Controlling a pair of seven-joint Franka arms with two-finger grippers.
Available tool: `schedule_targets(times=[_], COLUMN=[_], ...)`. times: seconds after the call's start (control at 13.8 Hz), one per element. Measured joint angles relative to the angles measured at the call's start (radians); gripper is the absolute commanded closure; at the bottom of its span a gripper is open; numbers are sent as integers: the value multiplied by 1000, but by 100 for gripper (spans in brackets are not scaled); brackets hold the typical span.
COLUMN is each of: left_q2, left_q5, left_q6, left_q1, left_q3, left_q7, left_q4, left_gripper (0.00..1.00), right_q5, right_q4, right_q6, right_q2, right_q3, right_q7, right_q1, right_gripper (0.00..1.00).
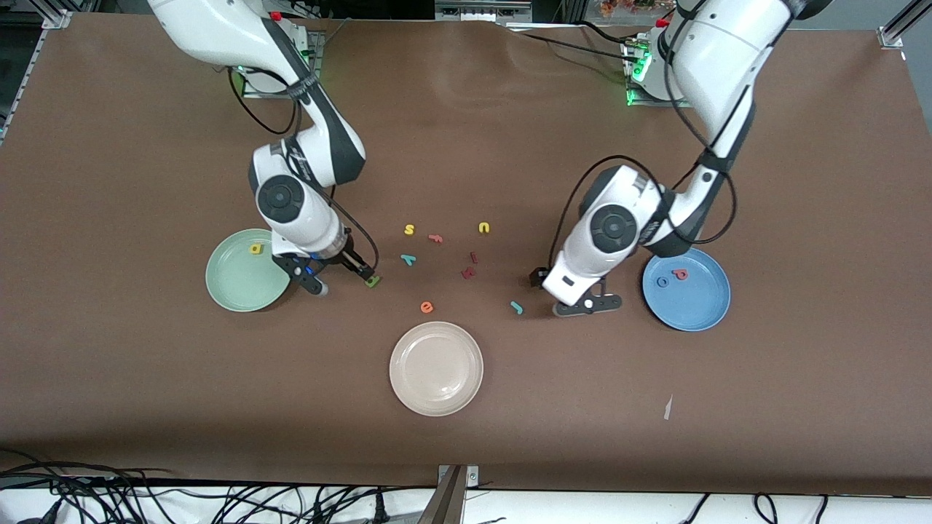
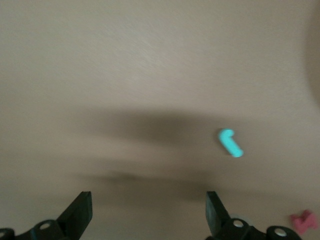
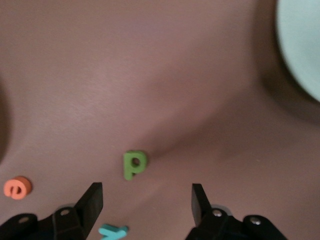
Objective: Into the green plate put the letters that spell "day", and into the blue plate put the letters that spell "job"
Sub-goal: 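Reach the teal hook and green p with the left and right grippers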
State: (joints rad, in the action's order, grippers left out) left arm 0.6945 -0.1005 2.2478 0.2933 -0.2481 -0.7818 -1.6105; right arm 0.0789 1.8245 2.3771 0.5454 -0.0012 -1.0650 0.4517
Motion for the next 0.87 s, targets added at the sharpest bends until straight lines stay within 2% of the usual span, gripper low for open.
schedule_targets(times=[0.14,0.36,0.72,0.87], left_q2=[58,127,194,209], left_q5=[0,0,0,0], left_q6=[-18,-29,-30,-31], left_q1=[38,64,63,64], left_q3=[1,11,26,26], left_q7=[-99,-234,-408,-478], left_q4=[74,160,246,275], left_gripper=[0,0,0,4], right_q5=[-1,-6,-7,-9], right_q4=[-46,-57,-58,-58], right_q6=[0,7,17,17], right_q2=[43,75,105,107], right_q3=[-2,-2,2,0], right_q7=[1,11,15,15], right_q1=[-3,-3,45,47], right_gripper=[19,19,20,20])
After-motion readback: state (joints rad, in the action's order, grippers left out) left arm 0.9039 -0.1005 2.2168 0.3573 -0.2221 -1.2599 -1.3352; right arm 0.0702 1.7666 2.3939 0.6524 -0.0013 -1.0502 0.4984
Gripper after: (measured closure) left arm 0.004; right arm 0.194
